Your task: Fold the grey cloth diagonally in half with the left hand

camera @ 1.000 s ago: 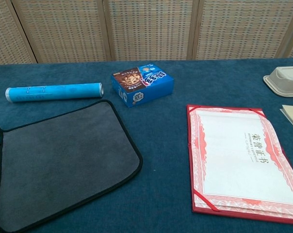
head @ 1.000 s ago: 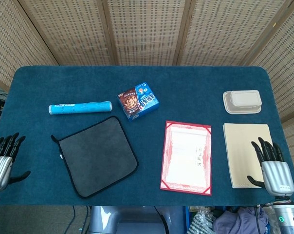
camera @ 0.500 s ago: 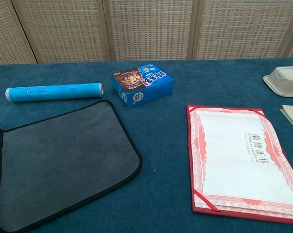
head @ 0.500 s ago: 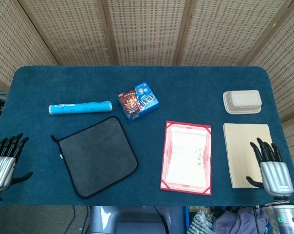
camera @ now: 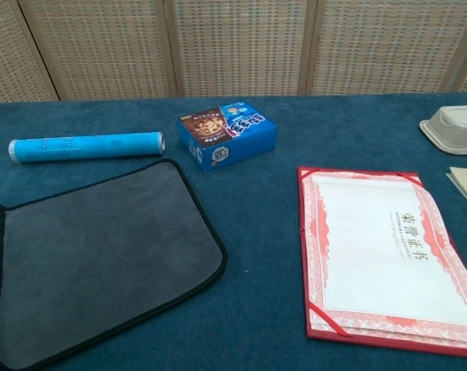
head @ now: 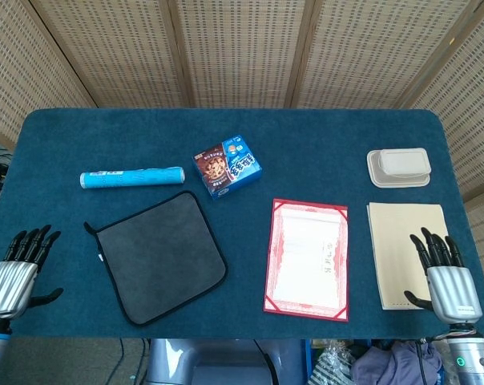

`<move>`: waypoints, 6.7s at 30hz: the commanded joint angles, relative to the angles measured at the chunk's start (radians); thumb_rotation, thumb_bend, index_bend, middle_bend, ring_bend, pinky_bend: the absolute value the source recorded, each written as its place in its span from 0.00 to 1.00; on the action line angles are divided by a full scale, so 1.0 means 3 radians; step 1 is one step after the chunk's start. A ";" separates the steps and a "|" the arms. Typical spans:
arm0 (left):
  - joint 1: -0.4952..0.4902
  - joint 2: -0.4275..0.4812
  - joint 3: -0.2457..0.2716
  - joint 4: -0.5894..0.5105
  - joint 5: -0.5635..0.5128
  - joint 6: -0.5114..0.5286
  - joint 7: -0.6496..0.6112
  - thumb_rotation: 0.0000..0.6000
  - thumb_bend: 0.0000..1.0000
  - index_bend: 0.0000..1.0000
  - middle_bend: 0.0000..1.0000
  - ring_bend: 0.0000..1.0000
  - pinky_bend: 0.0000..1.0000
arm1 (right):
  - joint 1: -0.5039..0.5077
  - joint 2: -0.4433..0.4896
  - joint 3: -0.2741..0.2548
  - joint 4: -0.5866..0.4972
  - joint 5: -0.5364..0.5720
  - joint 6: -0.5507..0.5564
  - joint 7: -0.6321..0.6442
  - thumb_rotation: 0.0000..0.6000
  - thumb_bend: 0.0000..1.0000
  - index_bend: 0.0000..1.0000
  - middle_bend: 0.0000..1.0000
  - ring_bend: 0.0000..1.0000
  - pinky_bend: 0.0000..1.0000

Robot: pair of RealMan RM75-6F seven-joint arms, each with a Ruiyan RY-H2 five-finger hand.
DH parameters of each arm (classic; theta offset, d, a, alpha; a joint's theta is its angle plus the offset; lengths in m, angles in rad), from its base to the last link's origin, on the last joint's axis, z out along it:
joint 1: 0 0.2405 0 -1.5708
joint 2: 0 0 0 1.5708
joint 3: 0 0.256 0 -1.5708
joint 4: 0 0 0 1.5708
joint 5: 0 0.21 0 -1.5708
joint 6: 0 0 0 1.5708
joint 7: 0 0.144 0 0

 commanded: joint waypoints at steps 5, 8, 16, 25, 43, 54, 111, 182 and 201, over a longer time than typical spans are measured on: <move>-0.0038 -0.0103 0.0119 -0.0096 0.0178 -0.0092 0.0141 1.00 0.13 0.20 0.00 0.00 0.00 | -0.0003 0.0002 0.0003 0.0000 -0.0004 0.0011 0.0019 1.00 0.00 0.00 0.00 0.00 0.00; -0.0037 -0.0173 0.0151 -0.0119 0.0213 -0.0113 0.0202 1.00 0.14 0.27 0.00 0.00 0.00 | -0.0006 0.0002 0.0007 0.0003 -0.0009 0.0023 0.0034 1.00 0.00 0.00 0.00 0.00 0.00; -0.0040 -0.0431 0.0322 -0.0066 0.0415 -0.0232 0.0431 1.00 0.14 0.27 0.00 0.00 0.00 | -0.0006 -0.0001 -0.0002 -0.0006 -0.0038 0.0035 0.0032 1.00 0.00 0.00 0.00 0.00 0.00; -0.0026 -0.0705 0.0501 0.0125 0.0544 -0.0408 0.0715 1.00 0.14 0.27 0.00 0.00 0.00 | -0.0012 0.0001 0.0004 -0.0010 -0.0036 0.0047 0.0064 1.00 0.00 0.00 0.00 0.00 0.00; -0.0076 -0.1020 0.0461 0.0420 0.0420 -0.0610 0.0805 1.00 0.14 0.31 0.00 0.00 0.00 | -0.0027 -0.0001 0.0011 -0.0014 -0.0067 0.0096 0.0123 1.00 0.00 0.00 0.00 0.00 0.00; -0.0142 -0.1132 0.0446 0.0432 0.0414 -0.0670 0.0767 1.00 0.19 0.32 0.00 0.00 0.00 | -0.0030 -0.0014 0.0010 -0.0009 -0.0100 0.0121 0.0138 1.00 0.00 0.00 0.00 0.00 0.00; -0.0264 -0.1232 0.0422 0.0527 0.0212 -0.0757 0.0808 1.00 0.32 0.57 0.00 0.00 0.00 | -0.0058 -0.0032 0.0044 -0.0021 -0.0087 0.0178 0.0223 1.00 0.00 0.00 0.00 0.00 0.00; -0.1408 -0.1672 -0.0693 0.1020 -0.0729 -0.1379 0.1066 1.00 0.39 0.67 0.00 0.00 0.00 | -0.0007 -0.0041 0.0028 0.0004 -0.0037 0.0026 0.0379 1.00 0.00 0.00 0.00 0.00 0.00; -0.1840 -0.2050 -0.0892 0.1698 -0.1201 -0.1628 0.1109 1.00 0.39 0.67 0.00 0.00 0.00 | 0.0027 -0.0067 0.0019 0.0063 -0.0004 -0.0058 0.0418 1.00 0.00 0.00 0.00 0.00 0.00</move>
